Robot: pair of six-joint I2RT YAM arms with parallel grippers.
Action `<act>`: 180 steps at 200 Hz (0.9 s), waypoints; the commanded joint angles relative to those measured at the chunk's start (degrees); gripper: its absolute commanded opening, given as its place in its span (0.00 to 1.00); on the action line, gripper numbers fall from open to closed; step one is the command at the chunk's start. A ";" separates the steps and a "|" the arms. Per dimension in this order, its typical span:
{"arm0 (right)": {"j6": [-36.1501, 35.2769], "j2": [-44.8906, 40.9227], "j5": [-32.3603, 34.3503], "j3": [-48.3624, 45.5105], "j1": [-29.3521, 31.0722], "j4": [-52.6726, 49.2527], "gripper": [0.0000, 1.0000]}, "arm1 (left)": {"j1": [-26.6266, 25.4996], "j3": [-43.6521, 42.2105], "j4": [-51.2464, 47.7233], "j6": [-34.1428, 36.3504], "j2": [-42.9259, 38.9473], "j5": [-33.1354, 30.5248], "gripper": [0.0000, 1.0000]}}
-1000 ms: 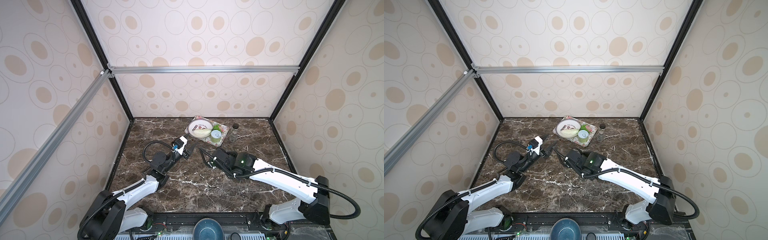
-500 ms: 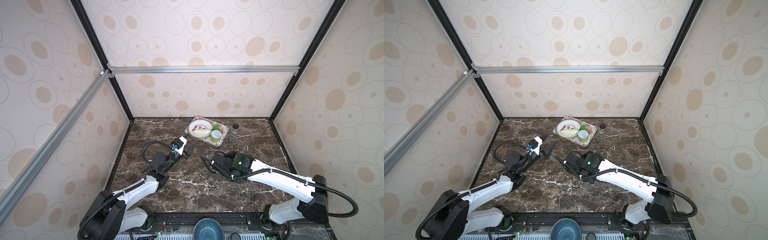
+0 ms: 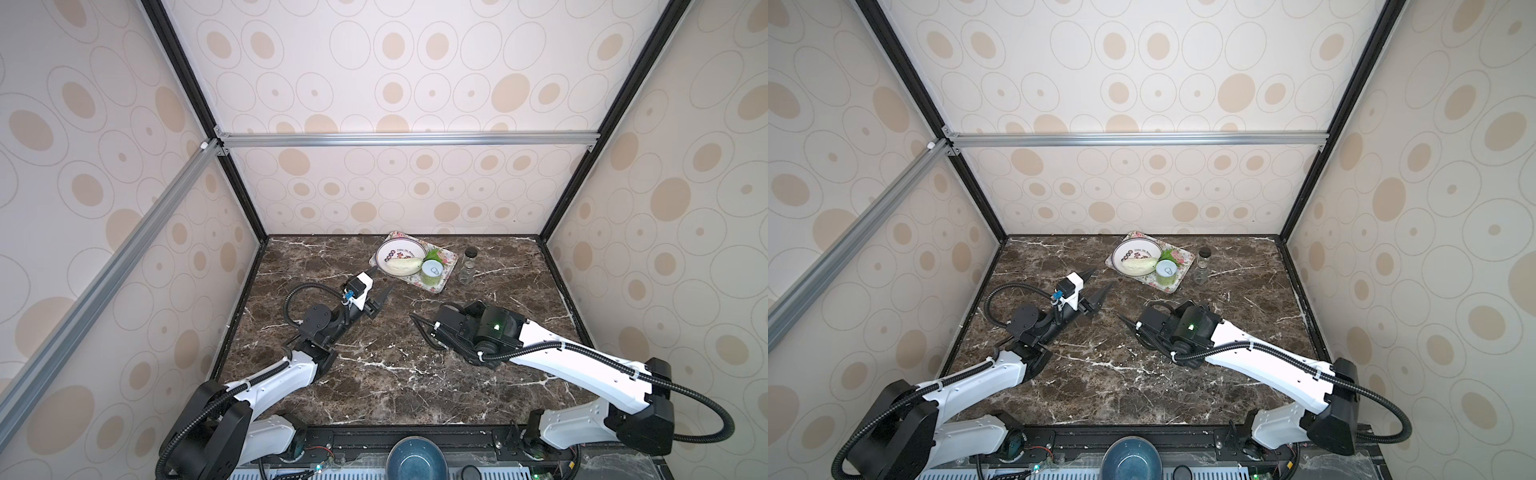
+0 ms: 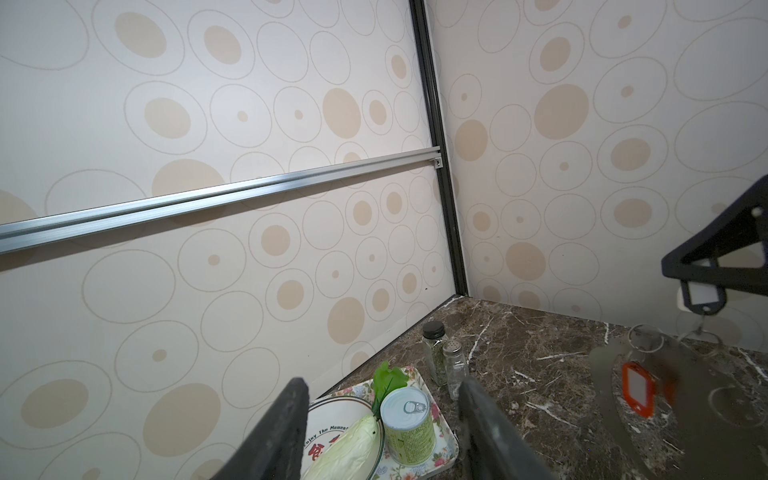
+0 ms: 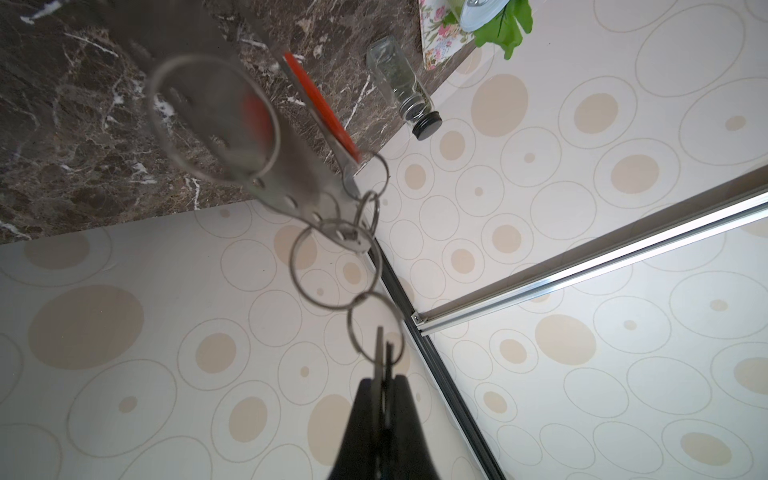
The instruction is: Put the keys on the keyring
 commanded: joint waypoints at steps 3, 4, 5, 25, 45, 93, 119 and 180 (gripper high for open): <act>-0.35 -1.25 1.62 -0.58 0.36 -1.91 0.00 | 0.69 -0.08 2.86 -2.27 -0.39 -0.49 0.58; -0.35 -1.25 1.58 -0.59 0.33 -1.92 0.00 | 0.72 -0.08 2.91 -2.45 -0.39 -0.52 0.58; -0.34 -1.26 1.56 -0.69 0.32 -1.92 0.00 | 0.69 -0.08 2.98 -2.62 -0.39 -0.49 0.58; 0.08 -1.39 1.49 -1.13 0.32 -1.93 0.00 | 0.93 0.05 3.45 -10.64 -1.40 -4.55 0.67; 0.14 -1.44 1.36 -1.20 0.39 -1.42 0.00 | 1.03 1.27 -0.86 -14.35 -3.19 -6.75 0.84; 0.96 -0.93 1.12 -2.29 1.05 -0.12 0.00 | 1.02 3.21 -8.70 -28.96 -9.77 -16.85 1.00; 1.41 -0.41 0.11 -1.46 2.12 1.29 0.00 | 0.59 6.58 -18.98 -32.47 -12.89 -23.84 1.00; 14.86 2.52 -12.41 6.97 7.21 5.54 0.00 | -0.30 6.94 -22.17 -34.04 -14.29 -29.59 1.00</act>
